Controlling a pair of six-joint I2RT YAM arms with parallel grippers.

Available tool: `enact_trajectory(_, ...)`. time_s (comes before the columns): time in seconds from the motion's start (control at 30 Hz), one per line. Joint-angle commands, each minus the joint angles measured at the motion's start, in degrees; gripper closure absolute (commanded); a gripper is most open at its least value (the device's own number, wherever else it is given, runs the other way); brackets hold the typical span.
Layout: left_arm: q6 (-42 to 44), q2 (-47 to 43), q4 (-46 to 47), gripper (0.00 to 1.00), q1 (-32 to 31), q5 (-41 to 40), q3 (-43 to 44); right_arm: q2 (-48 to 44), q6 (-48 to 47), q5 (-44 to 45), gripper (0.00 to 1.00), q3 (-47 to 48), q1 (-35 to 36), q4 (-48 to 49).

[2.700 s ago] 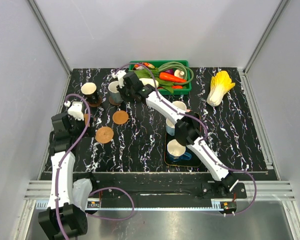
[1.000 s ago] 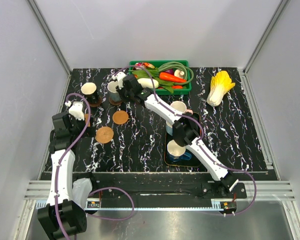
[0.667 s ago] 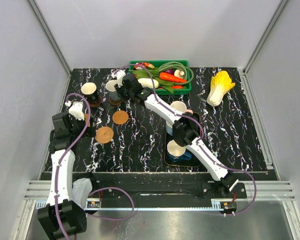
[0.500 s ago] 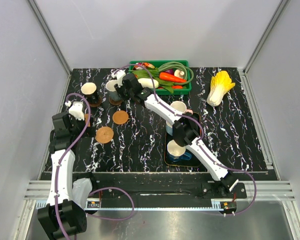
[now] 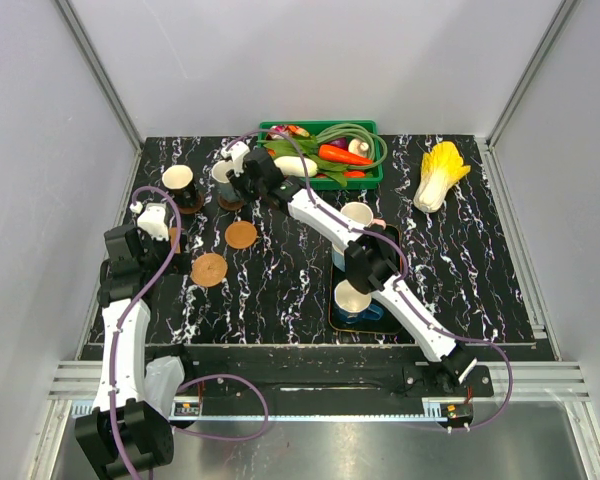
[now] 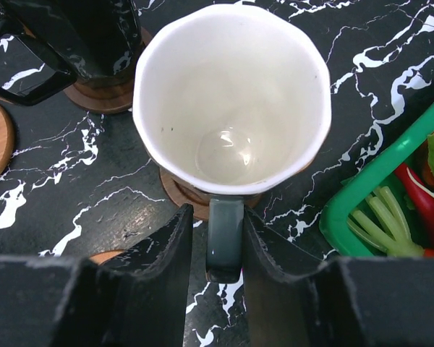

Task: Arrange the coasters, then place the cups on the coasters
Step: Place the cup on the coaster.

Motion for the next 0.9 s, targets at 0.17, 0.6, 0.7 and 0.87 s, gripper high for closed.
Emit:
enact_trajectory(0.17,0.97,-0.84,3.54,0.01,0.33,0.88,-0.23,-7.67,-0.64,1.47,0.62,-2.38,0.95,0.63)
enact_trajectory(0.6,0.97,-1.10,3.71,0.01,0.33,0.79,-0.41,-8.82,-1.08,0.50,0.66,-4.05,1.39,-1.13)
enact_trajectory(0.7,1.06,-1.19,3.89,0.01,0.33,0.79,-0.41,-8.99,-1.16,0.50,0.70,-4.14,1.48,-1.13)
enact_trajectory(0.87,1.06,-1.10,3.80,0.01,0.42,0.71,-0.41,-9.08,-1.16,0.59,0.72,-4.14,1.57,-1.13)
